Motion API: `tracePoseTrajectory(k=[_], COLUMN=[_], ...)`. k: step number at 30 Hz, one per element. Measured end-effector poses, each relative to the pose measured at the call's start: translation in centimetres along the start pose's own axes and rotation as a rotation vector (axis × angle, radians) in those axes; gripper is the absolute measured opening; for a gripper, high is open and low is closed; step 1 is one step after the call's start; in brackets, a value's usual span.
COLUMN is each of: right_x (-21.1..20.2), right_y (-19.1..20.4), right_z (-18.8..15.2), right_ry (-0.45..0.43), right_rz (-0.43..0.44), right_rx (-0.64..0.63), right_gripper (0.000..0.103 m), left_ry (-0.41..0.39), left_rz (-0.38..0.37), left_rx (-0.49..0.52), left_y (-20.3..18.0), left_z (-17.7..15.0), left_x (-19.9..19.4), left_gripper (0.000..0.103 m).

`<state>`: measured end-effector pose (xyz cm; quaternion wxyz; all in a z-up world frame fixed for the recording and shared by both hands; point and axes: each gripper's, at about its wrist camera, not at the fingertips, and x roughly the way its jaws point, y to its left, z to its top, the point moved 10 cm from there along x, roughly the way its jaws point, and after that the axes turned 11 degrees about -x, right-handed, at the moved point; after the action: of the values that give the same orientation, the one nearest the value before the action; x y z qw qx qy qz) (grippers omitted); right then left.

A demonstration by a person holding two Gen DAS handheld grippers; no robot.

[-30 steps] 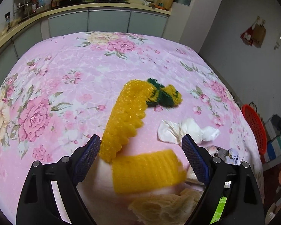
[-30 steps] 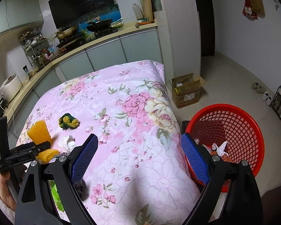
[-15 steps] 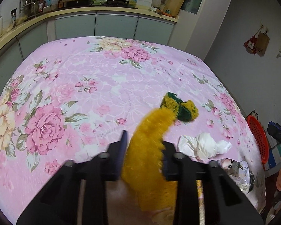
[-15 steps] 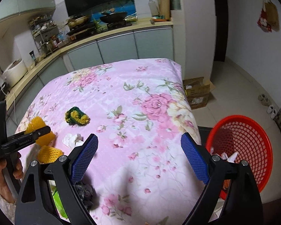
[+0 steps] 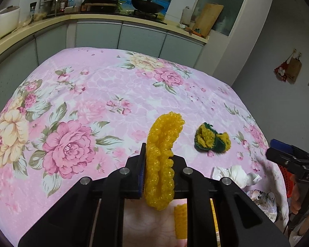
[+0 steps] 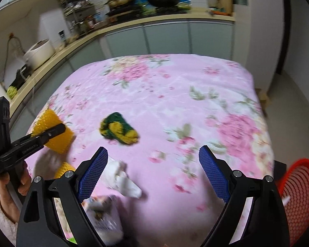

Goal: Collect trash
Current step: 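Grasp the yellow mesh sponge with the left gripper while the right gripper grasps a white tissue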

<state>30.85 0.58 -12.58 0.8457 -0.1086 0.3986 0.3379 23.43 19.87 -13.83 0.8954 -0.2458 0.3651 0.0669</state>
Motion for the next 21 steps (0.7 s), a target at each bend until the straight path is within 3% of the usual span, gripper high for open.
tracePoseTrajectory(k=[8,13,17,21], right_x=[2.5,3.6,4.3,4.3], right_y=[2.7,4.4,5.1,5.8], right_z=[-0.5,-1.8,-2.7,-3.1], right_ry=[0.076,0.147,0.196,0.202], right_rz=[0.067,0.092,0.104,0.108], right_rx=[-0.104,-0.181,-0.211,-0.24], right_gripper=[0.085,0.064,0.053,0.038], left_ry=[0.012,0.019,0.018,0.015], left_rz=[-0.011,-0.009,-0.009,-0.003], left_rx=[-0.014,-0.014,-0.013,-0.011], left_y=[0.3,0.4,0.3,0.3], left_z=[-0.4,-0.6,-0.5,-0.5], left_x=[0.3,0.5,0.5,0.5], left_gripper=[0.016,0.016,0.016,0.016])
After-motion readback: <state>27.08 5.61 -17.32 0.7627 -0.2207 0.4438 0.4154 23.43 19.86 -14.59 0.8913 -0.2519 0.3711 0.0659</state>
